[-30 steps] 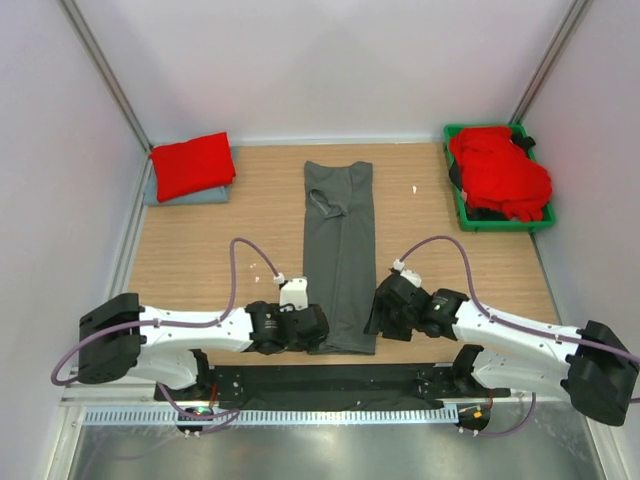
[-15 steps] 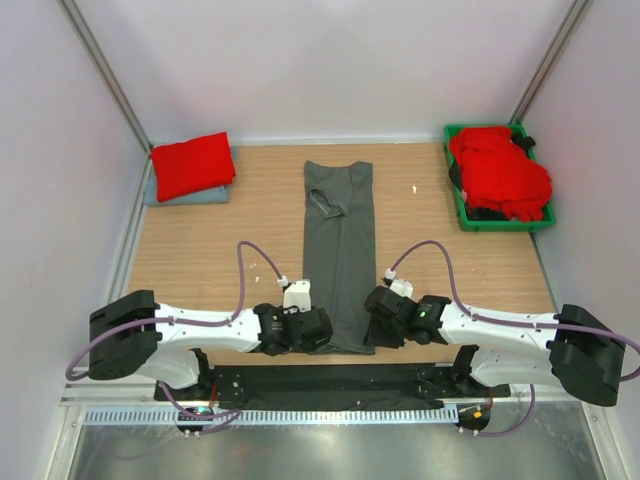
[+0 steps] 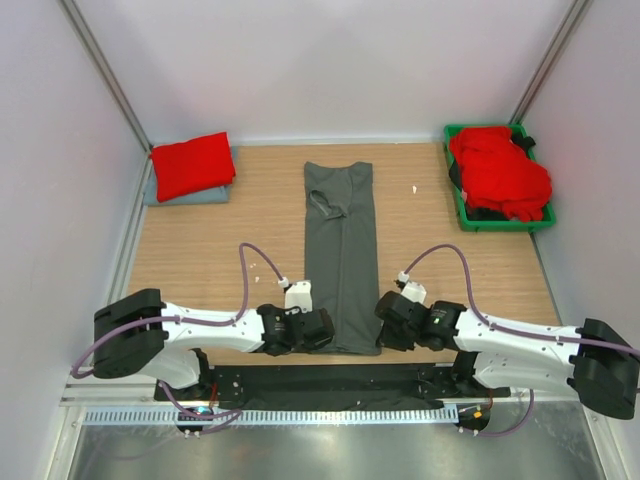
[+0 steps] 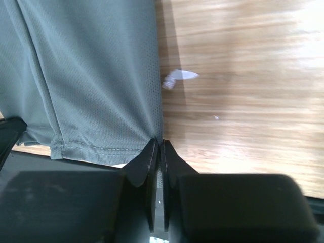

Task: Fold and stack the t-shirts
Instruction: Fold the tshirt

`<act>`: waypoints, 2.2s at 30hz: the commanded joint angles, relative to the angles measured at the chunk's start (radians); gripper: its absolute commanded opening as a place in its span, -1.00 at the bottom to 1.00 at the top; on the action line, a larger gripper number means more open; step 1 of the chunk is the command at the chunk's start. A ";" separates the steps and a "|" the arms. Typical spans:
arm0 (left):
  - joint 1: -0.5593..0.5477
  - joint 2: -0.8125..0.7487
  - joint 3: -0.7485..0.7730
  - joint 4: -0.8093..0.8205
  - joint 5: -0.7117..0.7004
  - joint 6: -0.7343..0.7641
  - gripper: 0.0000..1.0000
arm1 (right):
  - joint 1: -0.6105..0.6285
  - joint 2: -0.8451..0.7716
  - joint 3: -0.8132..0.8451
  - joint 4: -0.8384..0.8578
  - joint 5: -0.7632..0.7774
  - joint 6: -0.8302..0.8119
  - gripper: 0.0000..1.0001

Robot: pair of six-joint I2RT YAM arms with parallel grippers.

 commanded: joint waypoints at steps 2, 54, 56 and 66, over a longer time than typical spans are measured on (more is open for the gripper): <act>-0.005 -0.005 -0.019 0.001 0.001 -0.026 -1.00 | 0.007 -0.052 -0.028 -0.050 0.041 0.043 -0.60; -0.119 -0.043 0.036 -0.076 -0.005 -0.116 -1.00 | 0.171 -0.071 0.002 -0.069 0.105 0.168 -0.97; -0.131 -0.040 0.062 -0.100 -0.011 -0.122 -1.00 | 0.193 -0.049 0.038 -0.098 0.142 0.180 -0.98; -0.111 -0.116 0.217 -0.369 -0.125 -0.069 -0.99 | 0.201 0.121 0.341 -0.285 0.335 0.070 -0.98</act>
